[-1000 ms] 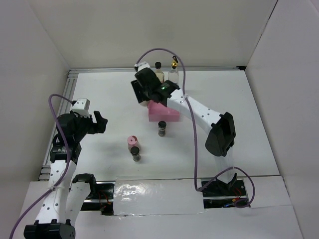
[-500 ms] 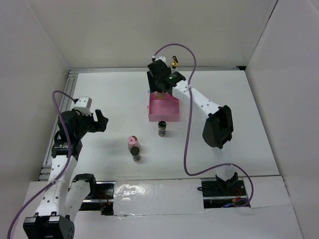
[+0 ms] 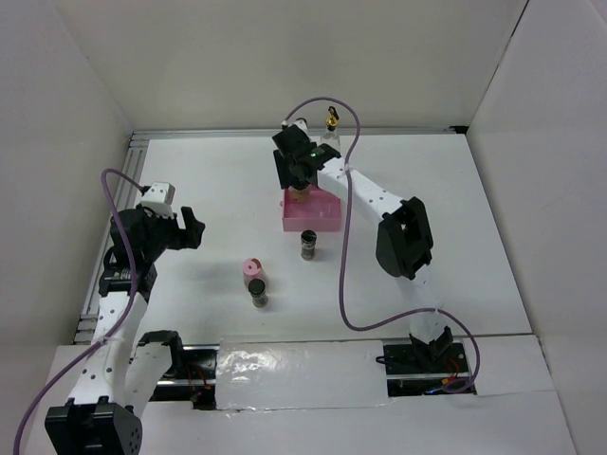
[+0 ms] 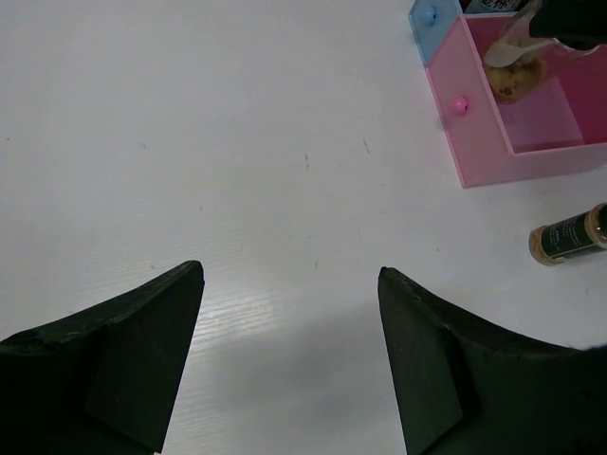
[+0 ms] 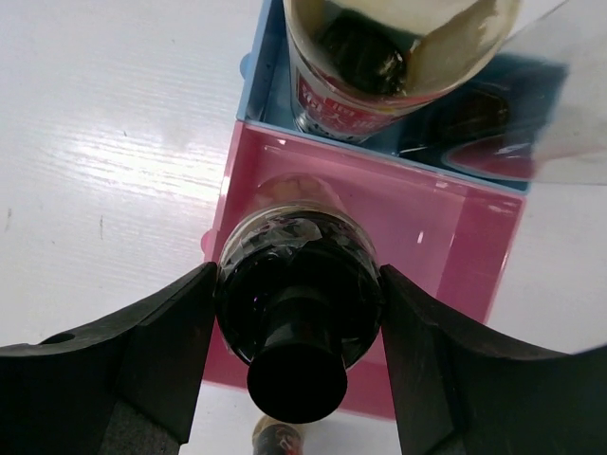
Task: Organize the condiment bottles
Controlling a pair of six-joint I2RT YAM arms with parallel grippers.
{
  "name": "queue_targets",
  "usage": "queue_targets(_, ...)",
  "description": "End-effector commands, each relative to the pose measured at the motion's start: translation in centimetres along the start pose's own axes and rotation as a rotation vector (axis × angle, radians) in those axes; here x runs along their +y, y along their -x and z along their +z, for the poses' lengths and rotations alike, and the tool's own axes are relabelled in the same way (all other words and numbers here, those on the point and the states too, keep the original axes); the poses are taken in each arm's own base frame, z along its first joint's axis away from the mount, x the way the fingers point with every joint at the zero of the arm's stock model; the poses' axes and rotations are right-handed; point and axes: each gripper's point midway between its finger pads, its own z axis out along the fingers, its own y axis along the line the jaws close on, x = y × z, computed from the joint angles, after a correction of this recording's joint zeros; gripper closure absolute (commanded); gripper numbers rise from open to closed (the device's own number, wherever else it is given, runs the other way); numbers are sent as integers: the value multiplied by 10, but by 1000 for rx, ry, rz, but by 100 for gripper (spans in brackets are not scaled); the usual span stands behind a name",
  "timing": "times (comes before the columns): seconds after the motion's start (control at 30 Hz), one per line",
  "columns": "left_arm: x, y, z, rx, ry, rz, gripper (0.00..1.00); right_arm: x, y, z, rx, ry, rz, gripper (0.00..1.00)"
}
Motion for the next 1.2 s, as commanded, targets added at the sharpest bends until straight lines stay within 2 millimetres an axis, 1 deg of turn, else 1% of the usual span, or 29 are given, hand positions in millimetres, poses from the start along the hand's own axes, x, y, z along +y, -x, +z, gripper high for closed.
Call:
queue_targets(0.0,-1,11,1,-53,-13,25,13,1,11,1,-20,9,24,100)
queue_targets(0.07,1,11,1,-52,-9,26,14,-4,7,6,-8,3,34,98)
queue_targets(0.13,0,10,1,-52,-12,25,13,-5,5,8,-4,4,38,97)
queue_targets(0.17,1,10,1,-52,-10,23,14,-9,6,11,-6,0,49,97)
queue_targets(0.23,-1,9,2,-51,-16,20,14,-8,4,15,-1,16,50,95)
queue_targets(0.33,-2,9,2,-50,-21,18,14,0,5,20,-5,60,44,92)
queue_targets(0.37,-2,10,1,-53,-23,19,14,0,-1,26,13,55,38,91)
queue_targets(0.43,-2,9,1,-49,-21,18,14,0,-4,30,26,52,39,89)
queue_targets(0.47,-2,8,1,-46,-21,17,14,-1,-10,35,48,46,33,87)
queue_targets(0.57,-1,8,1,-45,-16,21,13,1,-16,38,63,44,32,85)
queue_targets(0.63,-1,7,1,-45,-18,19,13,-2,-17,39,63,37,35,84)
queue_targets(0.67,-1,6,1,-43,-19,18,14,-1,-16,39,59,38,37,79)
queue_targets(0.73,-2,5,2,-40,-24,15,13,1,-16,39,59,49,30,74)
queue_targets(0.77,-3,5,1,-41,-28,15,14,2,-16,38,58,53,27,64)
queue_targets(0.8,-3,5,2,-40,-27,12,14,2,-16,38,59,55,25,59)
queue_targets(0.87,-3,4,2,-39,-29,11,13,5,-18,37,65,61,16,53)
queue_targets(0.9,-3,5,2,-41,-30,14,13,6,-17,35,63,66,16,47)
queue_targets(0.93,-2,4,2,-41,-27,16,14,7,-18,34,67,69,14,40)
queue_targets(0.97,-3,5,2,-44,-29,17,13,8,-18,32,68,71,11,24)
queue_targets(1.03,-3,4,2,-40,-30,15,13,8,-15,27,61,73,8,11)
queue_targets(1.07,-3,4,2,-41,-30,14,14,10,-14,25,58,76,5,4)
queue_targets(1.1,-4,4,2,-41,-33,14,13,10,-12,23,54,79,8,1)
queue_targets(1.17,-4,3,1,-38,-35,10,13,11,-8,16,43,86,4,0)
